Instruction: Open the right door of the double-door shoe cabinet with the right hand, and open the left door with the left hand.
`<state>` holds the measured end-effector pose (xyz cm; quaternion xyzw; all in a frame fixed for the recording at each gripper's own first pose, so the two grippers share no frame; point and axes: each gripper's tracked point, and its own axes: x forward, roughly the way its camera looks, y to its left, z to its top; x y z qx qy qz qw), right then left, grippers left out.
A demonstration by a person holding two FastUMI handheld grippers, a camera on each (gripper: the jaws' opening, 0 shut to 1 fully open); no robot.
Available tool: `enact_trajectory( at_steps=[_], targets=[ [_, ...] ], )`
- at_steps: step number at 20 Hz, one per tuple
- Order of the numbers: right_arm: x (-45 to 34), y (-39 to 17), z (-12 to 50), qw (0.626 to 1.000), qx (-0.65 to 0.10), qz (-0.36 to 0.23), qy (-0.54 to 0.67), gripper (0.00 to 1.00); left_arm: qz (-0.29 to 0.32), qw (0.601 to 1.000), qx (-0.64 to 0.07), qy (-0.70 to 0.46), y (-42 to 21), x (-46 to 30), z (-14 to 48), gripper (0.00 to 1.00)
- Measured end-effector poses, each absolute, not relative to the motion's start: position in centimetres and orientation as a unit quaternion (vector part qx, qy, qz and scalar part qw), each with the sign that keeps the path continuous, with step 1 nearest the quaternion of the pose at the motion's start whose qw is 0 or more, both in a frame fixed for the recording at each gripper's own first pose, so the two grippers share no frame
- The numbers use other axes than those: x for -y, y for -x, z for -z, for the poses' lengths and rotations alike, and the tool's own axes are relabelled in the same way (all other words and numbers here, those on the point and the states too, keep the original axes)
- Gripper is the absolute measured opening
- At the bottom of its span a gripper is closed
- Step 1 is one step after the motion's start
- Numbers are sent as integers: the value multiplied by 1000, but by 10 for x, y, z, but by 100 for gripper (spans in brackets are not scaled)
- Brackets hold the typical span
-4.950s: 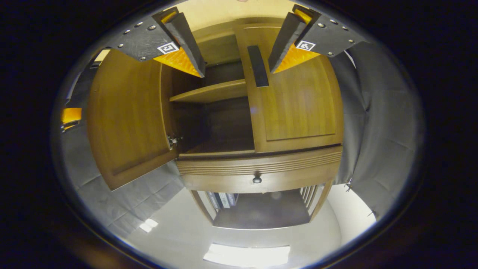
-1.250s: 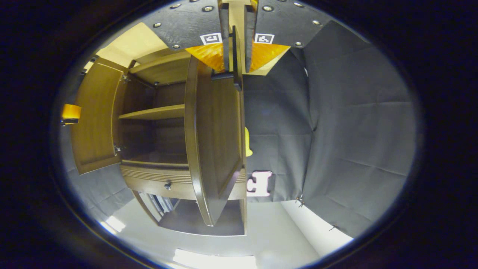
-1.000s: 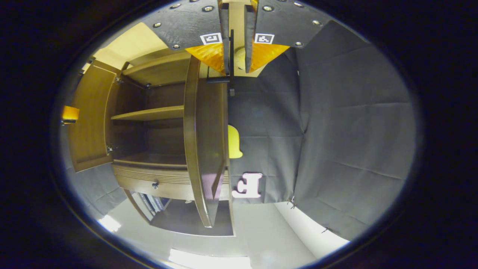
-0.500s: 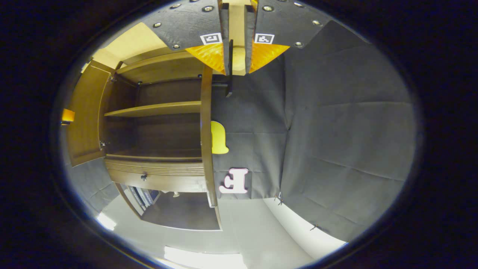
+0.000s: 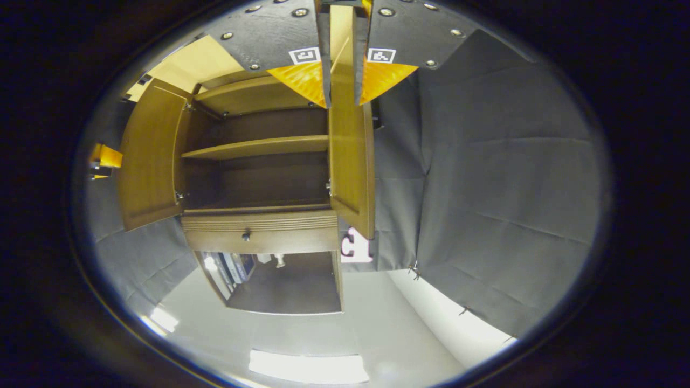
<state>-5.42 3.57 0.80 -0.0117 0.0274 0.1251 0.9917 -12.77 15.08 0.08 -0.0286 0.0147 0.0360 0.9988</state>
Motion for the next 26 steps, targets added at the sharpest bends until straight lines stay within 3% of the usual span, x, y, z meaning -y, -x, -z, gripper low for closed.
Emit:
enact_trajectory(
  at_steps=[1,2,7,9,11,17,23,26],
  targets=[
    [-32,56,-9,992,-26,-123,8,98,-36,999,-13,27,131,-146,-3,18],
    [-28,59,-10,992,-25,-122,4,94,-38,999,-12,26,137,-142,-5,18],
    [-17,70,-10,993,-26,-118,-5,98,-36,999,-12,6,161,-128,-5,18],
    [-17,73,-12,992,-26,-120,-8,94,-38,999,-14,6,169,-126,-2,24],
    [-15,76,-15,992,-23,-120,-8,98,-41,999,-14,11,174,-126,-3,29],
    [-12,81,-17,992,-22,-120,-8,94,-55,998,-5,8,184,-131,-7,80],
    [-6,85,-17,993,-23,-115,-15,94,-47,999,1,-2,184,-128,-10,96],
    [-4,86,-18,993,-22,-113,-15,94,-42,999,5,-3,183,-126,-14,96]
  ],
)
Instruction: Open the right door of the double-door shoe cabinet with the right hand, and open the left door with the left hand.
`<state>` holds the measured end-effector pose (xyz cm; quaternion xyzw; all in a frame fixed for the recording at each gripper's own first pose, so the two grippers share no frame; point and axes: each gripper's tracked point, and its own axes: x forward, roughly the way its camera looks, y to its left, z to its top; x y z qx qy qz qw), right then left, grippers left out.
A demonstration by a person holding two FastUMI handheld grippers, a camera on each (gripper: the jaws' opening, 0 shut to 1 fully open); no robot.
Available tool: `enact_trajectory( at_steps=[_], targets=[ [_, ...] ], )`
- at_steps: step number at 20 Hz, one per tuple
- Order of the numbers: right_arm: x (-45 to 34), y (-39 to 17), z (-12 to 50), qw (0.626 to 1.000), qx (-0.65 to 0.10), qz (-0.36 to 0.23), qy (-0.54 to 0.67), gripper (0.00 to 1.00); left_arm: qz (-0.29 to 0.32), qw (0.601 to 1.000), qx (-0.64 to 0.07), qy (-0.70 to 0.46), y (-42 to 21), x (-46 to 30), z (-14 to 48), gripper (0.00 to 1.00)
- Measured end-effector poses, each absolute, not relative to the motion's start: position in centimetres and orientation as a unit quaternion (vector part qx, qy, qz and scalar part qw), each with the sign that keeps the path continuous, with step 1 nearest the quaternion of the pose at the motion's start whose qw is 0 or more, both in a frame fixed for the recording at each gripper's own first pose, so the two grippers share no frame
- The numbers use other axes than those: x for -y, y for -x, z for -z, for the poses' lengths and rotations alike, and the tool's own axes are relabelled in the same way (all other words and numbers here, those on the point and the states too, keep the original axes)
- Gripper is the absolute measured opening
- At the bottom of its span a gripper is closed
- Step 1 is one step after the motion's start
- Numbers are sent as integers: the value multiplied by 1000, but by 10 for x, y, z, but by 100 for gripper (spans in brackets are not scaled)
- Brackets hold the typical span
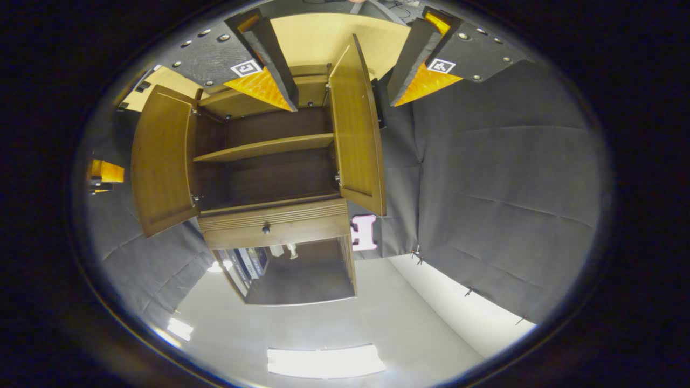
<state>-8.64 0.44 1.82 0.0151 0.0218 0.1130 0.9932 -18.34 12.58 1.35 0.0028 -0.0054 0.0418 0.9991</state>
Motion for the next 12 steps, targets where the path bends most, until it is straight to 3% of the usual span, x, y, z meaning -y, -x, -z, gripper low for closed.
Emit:
enact_trajectory(
  at_steps=[3,4,5,6,7,10,12],
  targets=[
    [-4,87,-19,993,-20,-112,-15,94,-39,999,9,-2,183,-126,-14,96],
    [-4,88,-20,993,-20,-112,-15,98,-38,999,8,-4,183,-125,-14,95],
    [-4,88,-21,993,-19,-113,-16,94,-38,999,7,-6,183,-126,-15,96],
    [-4,88,-21,993,-19,-113,-15,98,-38,999,7,-7,183,-125,-15,95],
    [-4,89,-20,993,-20,-113,-15,94,-37,999,8,-6,182,-125,-15,95],
    [-4,91,-19,993,-21,-113,-13,98,-35,999,11,-4,182,-125,-15,96],
    [-4,91,-20,993,-21,-113,-13,94,-36,999,10,-5,182,-125,-15,95]
  ],
)
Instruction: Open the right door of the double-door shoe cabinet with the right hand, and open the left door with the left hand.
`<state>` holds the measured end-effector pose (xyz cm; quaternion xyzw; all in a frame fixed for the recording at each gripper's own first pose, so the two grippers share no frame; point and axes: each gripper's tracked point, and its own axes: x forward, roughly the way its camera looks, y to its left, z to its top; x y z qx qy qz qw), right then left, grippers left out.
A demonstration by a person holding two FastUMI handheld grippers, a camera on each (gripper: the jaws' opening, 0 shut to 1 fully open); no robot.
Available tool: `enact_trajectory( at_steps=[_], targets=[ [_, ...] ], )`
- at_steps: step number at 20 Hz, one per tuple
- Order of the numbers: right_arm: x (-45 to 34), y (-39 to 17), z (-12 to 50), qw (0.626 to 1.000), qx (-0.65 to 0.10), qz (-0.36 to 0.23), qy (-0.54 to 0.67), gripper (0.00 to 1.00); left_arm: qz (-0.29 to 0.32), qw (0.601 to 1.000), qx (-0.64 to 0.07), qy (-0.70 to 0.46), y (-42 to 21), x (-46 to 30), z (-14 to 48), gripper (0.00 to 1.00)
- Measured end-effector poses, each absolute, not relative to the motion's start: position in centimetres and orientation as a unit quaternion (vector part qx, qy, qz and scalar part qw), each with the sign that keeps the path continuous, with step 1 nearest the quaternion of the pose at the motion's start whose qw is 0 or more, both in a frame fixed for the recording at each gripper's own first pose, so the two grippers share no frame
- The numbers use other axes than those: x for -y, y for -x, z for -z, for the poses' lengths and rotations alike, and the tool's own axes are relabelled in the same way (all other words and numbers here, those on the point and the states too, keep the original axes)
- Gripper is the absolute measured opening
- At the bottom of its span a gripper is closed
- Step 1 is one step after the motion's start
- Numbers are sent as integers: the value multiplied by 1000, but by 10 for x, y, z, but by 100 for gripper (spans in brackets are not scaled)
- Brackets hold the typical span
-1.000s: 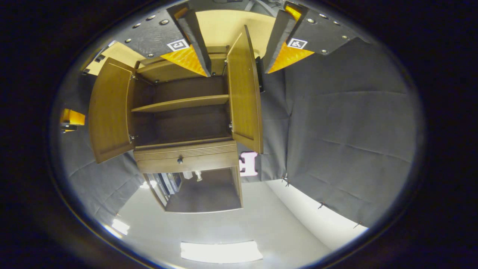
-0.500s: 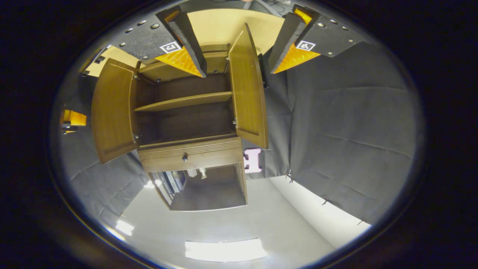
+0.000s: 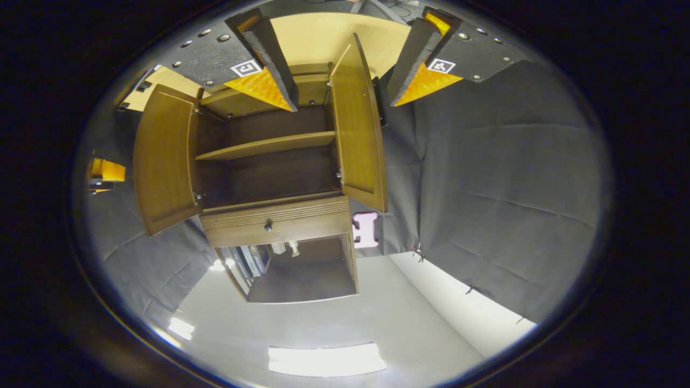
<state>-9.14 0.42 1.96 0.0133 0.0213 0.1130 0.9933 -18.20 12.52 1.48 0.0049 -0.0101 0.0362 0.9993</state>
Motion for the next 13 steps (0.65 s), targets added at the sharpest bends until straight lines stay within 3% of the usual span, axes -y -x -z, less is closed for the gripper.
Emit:
enact_trajectory(
  at_steps=[3,4,9,10,13],
  targets=[
    [-4,92,-19,993,-22,-112,-14,98,-37,999,9,-2,182,-126,-13,95],
    [-4,92,-19,993,-22,-111,-14,94,-37,999,9,-1,182,-126,-13,96],
    [-6,93,-19,993,-21,-112,-14,94,-36,999,10,-5,183,-125,-15,95],
    [-6,92,-19,993,-21,-112,-14,98,-36,999,10,-5,183,-125,-15,95],
    [-7,92,-20,993,-20,-113,-13,94,-34,999,11,-5,183,-125,-15,95]
  ],
)
